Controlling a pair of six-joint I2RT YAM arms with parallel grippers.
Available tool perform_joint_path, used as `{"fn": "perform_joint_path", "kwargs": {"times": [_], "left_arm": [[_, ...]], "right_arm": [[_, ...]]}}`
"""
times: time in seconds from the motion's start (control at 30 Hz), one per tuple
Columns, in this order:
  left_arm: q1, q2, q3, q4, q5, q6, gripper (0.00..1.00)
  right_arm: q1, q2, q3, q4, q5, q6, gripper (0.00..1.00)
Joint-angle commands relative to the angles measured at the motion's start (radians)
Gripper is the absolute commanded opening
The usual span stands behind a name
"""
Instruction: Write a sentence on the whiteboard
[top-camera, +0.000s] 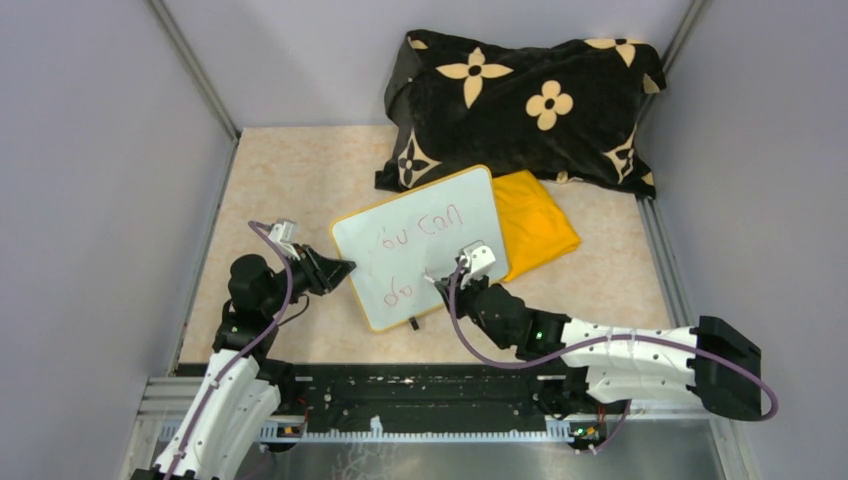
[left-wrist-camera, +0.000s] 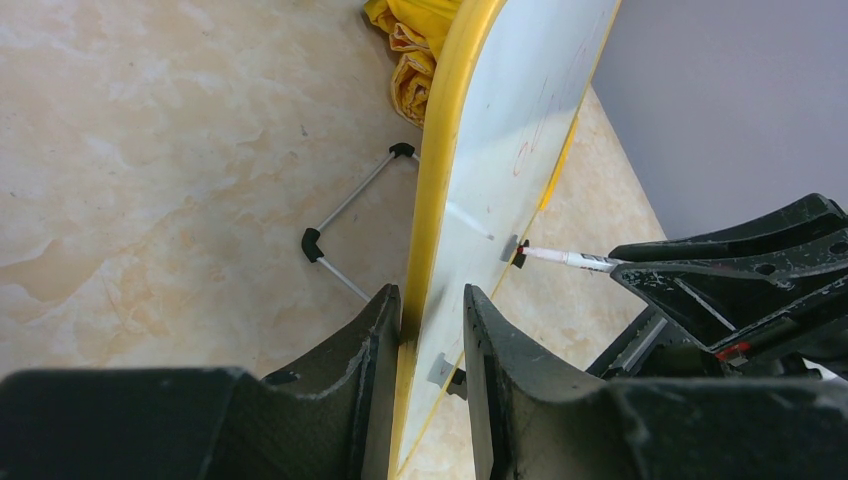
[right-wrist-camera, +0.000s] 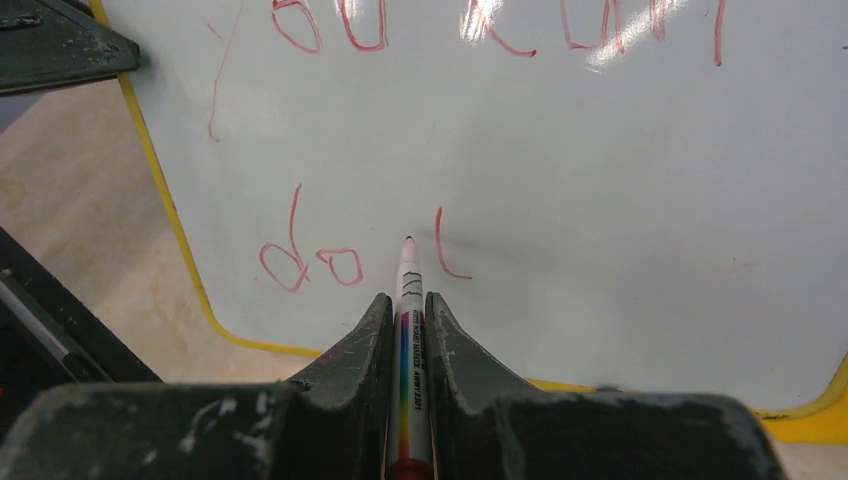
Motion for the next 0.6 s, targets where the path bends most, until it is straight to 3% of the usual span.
{"fn": "perform_joint_path", "kwargs": {"times": [0.0, 0.57], "left_arm": [[-0.001, -0.002, -0.004, 0.033, 0.023, -0.004, 0.36], [0.0, -0.007, -0.005, 0.033, 0.024, -0.004, 0.36]], "right_arm": [[0.005, 0.004, 0.015, 0.08, 0.02, 0.006, 0.0], [-0.019, 0.047, 0.01, 0.063, 0.042, 0.044, 0.0]]}}
